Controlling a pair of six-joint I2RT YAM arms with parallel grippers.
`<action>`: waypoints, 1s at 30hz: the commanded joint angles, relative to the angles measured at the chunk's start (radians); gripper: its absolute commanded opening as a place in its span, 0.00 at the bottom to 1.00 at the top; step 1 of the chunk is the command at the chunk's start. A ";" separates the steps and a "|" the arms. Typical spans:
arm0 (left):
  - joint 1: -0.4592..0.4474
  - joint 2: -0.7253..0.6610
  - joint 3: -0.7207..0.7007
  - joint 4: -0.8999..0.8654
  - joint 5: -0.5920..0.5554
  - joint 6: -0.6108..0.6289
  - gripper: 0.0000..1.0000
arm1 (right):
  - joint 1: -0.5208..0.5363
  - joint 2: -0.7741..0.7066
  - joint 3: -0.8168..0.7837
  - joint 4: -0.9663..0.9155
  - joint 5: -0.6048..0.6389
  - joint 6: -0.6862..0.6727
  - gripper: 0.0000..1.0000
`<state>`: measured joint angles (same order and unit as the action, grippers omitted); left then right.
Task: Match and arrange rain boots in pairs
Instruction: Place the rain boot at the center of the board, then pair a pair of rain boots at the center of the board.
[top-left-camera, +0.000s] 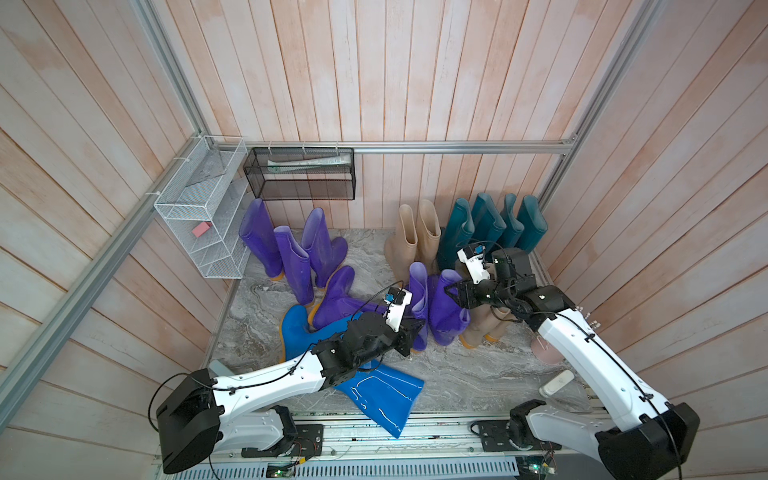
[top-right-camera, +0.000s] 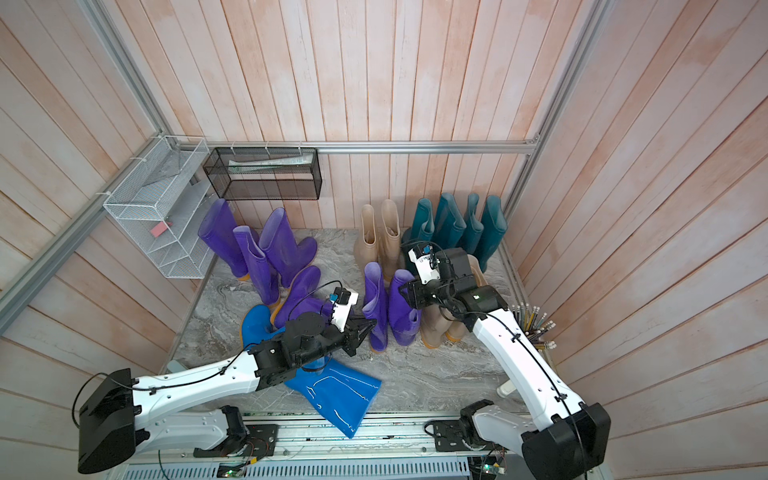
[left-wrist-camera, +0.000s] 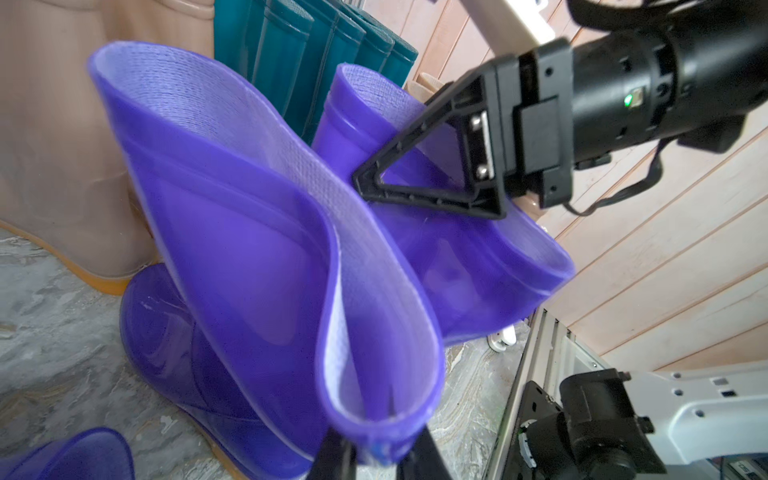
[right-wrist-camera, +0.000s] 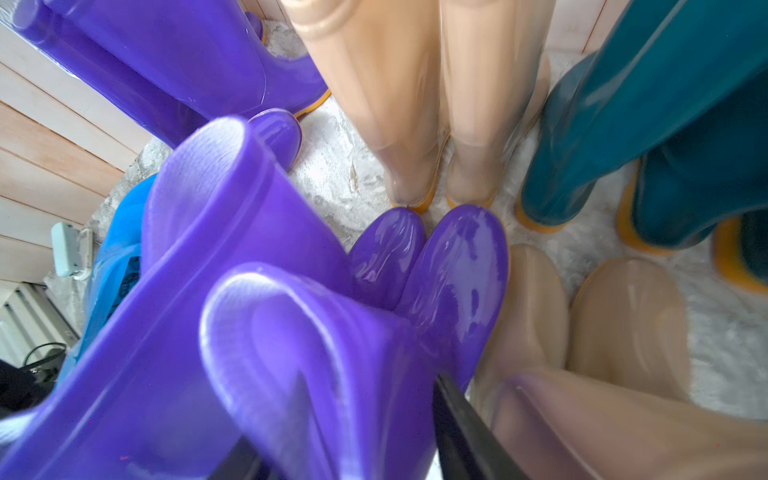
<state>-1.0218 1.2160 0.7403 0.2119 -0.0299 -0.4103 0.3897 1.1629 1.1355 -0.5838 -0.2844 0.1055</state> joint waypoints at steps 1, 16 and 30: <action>0.008 -0.060 0.056 -0.094 -0.024 0.024 0.51 | -0.008 -0.033 0.049 -0.012 0.067 0.011 0.59; 0.201 0.062 0.440 -0.438 -0.006 0.154 1.00 | 0.011 -0.060 0.045 -0.026 0.136 0.040 0.67; 0.289 0.326 0.550 -0.363 0.111 0.172 0.64 | 0.049 0.055 0.065 0.111 0.051 0.053 0.38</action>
<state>-0.7528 1.5345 1.2865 -0.1925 0.0502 -0.2508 0.4366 1.1866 1.1786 -0.5304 -0.2081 0.1551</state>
